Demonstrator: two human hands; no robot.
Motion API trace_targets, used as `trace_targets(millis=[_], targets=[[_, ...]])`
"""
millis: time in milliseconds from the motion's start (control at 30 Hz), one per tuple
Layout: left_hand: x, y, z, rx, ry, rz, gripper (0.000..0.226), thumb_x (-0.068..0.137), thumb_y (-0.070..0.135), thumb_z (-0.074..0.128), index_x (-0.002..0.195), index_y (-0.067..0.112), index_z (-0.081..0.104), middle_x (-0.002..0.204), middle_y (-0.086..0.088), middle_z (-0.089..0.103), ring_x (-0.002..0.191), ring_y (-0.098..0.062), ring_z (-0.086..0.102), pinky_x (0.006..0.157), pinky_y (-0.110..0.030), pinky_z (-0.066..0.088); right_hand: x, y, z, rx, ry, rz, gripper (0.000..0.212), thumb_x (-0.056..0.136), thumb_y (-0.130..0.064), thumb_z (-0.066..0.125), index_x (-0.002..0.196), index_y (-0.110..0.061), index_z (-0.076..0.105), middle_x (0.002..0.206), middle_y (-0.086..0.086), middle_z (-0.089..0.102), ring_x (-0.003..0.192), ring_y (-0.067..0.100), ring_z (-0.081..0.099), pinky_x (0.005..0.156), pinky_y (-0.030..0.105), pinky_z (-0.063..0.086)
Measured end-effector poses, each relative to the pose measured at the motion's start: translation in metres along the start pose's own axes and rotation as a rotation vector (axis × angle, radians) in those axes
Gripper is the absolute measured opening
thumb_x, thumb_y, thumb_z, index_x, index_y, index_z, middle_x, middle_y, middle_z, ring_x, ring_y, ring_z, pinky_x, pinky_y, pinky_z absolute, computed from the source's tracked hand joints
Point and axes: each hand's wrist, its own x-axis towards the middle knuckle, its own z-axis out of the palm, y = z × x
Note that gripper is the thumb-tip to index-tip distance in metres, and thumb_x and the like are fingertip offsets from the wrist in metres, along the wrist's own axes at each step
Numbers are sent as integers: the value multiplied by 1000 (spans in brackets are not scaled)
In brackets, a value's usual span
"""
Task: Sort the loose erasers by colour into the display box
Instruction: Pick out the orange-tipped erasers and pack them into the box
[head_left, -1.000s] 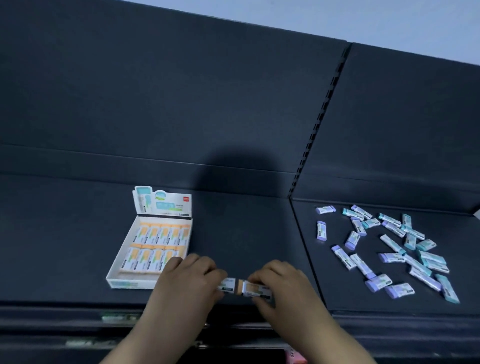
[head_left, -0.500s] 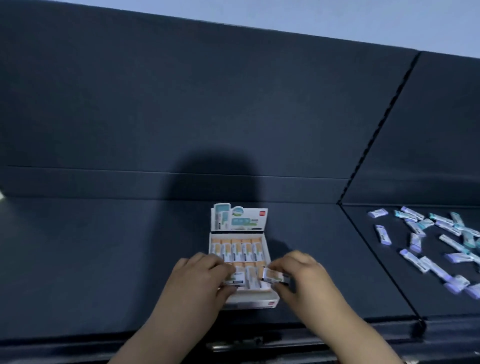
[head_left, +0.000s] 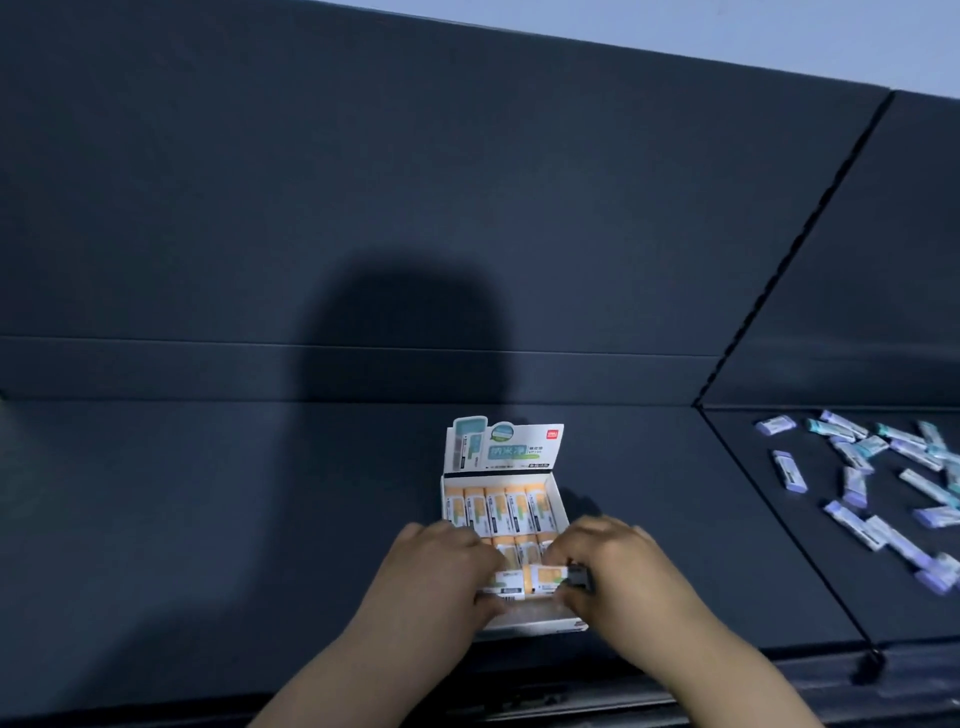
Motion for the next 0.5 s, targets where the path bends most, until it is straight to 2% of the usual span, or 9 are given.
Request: trace_targets(millis=[67, 200, 333, 400, 500], targets=[[1, 0, -1, 70, -43, -10, 29, 91, 42, 49, 114, 28, 58, 113, 12, 57, 109, -12, 46, 89, -27, 26, 4, 0, -2, -25, -63, -16, 28, 80, -23, 66, 106, -32, 64, 111, -15, 58, 107, 8, 47, 81, 19, 28], [7, 1, -5, 180, -153, -28, 21, 90, 28, 54, 109, 25, 61, 111, 5, 60, 103, -17, 50, 89, -28, 28, 14, 0, 2, -29, -194, 17, 17, 79, -23, 68, 94, -32, 66, 105, -9, 57, 99, 15, 55, 84, 21, 44], [15, 6, -5, 255, -238, -45, 14, 88, 13, 57, 97, 21, 64, 98, 3, 62, 83, -19, 47, 76, -26, 26, 22, -2, -3, -84, -323, 36, 28, 82, -9, 57, 99, -30, 65, 112, -5, 58, 98, 17, 59, 77, 20, 43], [17, 6, -5, 260, -257, -61, 17, 89, 13, 56, 101, 21, 65, 96, 3, 61, 89, -21, 48, 75, -25, 27, 23, -3, -6, -104, -361, 17, 34, 80, -3, 54, 100, -27, 64, 111, -2, 59, 98, 19, 58, 77, 22, 44], [18, 5, -5, 258, -279, -68, 21, 89, 12, 55, 106, 21, 65, 99, 2, 62, 95, -24, 49, 79, -25, 34, 23, -2, -7, -93, -380, 17, 31, 78, -4, 54, 98, -26, 64, 107, -1, 61, 95, 19, 59, 80, 25, 48]])
